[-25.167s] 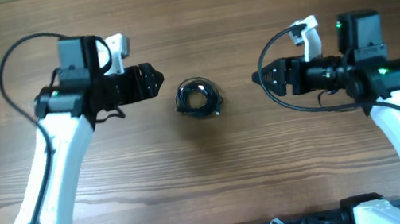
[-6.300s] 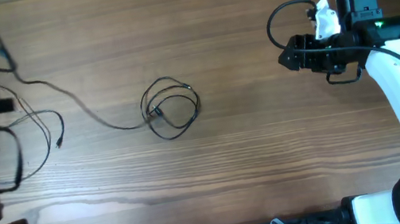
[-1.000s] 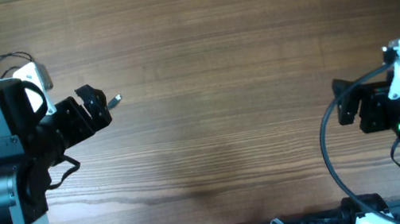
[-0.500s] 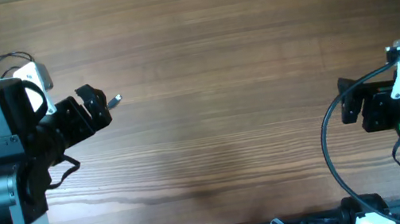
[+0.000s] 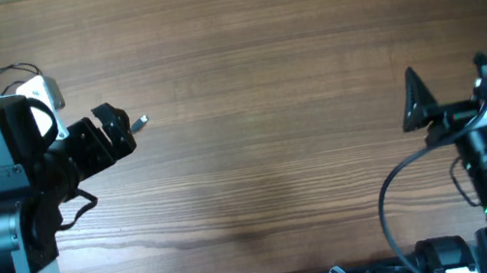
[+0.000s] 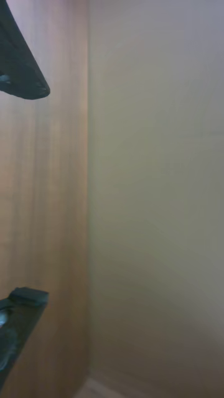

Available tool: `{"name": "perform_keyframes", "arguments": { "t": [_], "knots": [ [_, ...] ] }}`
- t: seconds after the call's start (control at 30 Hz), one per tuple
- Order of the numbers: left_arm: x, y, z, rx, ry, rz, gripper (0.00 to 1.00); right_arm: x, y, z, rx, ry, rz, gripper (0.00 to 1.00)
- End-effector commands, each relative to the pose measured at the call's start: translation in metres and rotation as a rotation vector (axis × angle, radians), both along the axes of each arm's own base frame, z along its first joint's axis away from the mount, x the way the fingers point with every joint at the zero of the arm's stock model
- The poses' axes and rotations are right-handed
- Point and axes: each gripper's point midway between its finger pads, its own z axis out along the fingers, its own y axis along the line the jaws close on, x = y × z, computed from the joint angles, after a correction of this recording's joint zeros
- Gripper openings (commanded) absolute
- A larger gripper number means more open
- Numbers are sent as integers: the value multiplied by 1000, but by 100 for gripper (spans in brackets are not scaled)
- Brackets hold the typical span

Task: Untangle cables

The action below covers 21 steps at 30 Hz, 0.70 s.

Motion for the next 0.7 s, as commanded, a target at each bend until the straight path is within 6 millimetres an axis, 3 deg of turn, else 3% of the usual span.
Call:
{"name": "perform_keyframes", "arguments": {
  "t": [0.0, 0.13, 0.33, 0.53, 0.67],
  "knots": [
    [1, -1, -3, 18, 6, -18, 100, -6, 11, -38, 4, -59, 62, 100],
    [1, -1, -3, 18, 6, -18, 100, -7, 11, -86, 86, -99, 62, 100],
    [1, -1, -3, 18, 6, -18, 100, -6, 10, -133, 193, -134, 64, 100],
    [1, -1, -3, 18, 6, -18, 100, -5, 9, -160, 155, -48, 48, 100],
    [1, -1, -2, 18, 5, -18, 100, -5, 9, -161, 145, -48, 48, 100]
  ]
}}
